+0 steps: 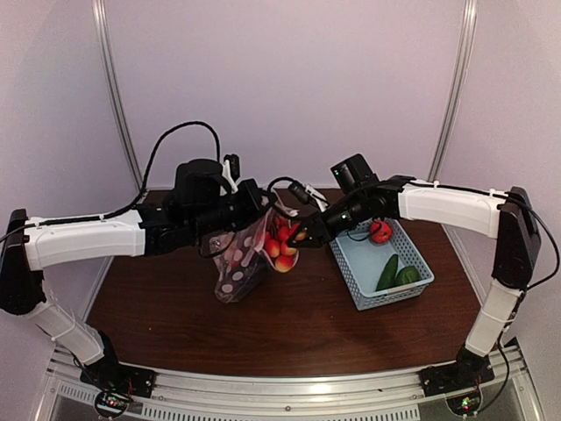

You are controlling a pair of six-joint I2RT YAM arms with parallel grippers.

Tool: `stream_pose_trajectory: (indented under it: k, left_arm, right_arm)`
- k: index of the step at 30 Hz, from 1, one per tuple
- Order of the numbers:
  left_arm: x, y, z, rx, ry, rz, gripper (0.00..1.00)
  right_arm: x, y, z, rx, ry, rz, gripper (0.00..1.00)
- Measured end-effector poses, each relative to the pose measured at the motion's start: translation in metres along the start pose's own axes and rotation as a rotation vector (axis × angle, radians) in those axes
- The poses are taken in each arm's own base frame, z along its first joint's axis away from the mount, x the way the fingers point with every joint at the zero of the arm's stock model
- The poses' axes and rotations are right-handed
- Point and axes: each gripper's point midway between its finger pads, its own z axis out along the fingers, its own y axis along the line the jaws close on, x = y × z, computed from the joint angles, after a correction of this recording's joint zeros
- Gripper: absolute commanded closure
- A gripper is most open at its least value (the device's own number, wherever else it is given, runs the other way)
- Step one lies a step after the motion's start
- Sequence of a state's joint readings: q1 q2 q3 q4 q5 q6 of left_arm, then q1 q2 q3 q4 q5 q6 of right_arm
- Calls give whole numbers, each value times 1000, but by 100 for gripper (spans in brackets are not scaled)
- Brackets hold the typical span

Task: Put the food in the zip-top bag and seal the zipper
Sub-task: Adjust the fake fruit in the zipper food storage bag.

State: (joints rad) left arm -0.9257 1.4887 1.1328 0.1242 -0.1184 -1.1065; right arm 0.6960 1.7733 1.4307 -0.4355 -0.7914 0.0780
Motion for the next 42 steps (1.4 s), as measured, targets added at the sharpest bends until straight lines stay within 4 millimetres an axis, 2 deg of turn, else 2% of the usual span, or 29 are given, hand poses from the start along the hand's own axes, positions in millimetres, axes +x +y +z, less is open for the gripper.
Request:
stream_pose_trajectory:
  k: [3,6,10,16,19,23,28,30,33,36,39,42]
  left_arm:
    - [4,-7,1,40,17,-28,100]
    - [12,-19,5,85,42,-39,100]
    - [18,-25,6,99,56,-38,100]
    - [18,-24,6,94,51,-34,100]
    - [22,-22,5,92,68,-28,100]
    - [30,-15,6,82,93,-21,100]
    - [41,0,6,45,123,18,100]
    - [42,-2,6,49,135,39,100]
    - [43,-15,5,89,149,61,100]
    - [39,-22,4,105,130,45,100]
    - [40,-15,5,110,99,-18,100]
    - [45,-9,7,121,94,-82,100]
  right_arm:
    - [6,-1,-6,27,-7,3,51]
    - [2,-1,-13,60,-21,-14,55]
    - [3,1,-24,81,-15,-30,51]
    - [11,9,-47,110,-28,-73,82]
    - [18,8,-50,90,-24,-65,100]
    - [18,9,-51,59,-22,-53,100]
    - [1,21,-61,44,-36,-73,100]
    - [-8,28,-69,45,-42,-92,91]
    - [-22,35,-76,47,-66,-120,95]
    - [-18,37,-71,32,-51,-106,91]
    - [-12,44,-58,14,-23,-107,88]
    - [-9,58,-49,1,-3,-133,82]
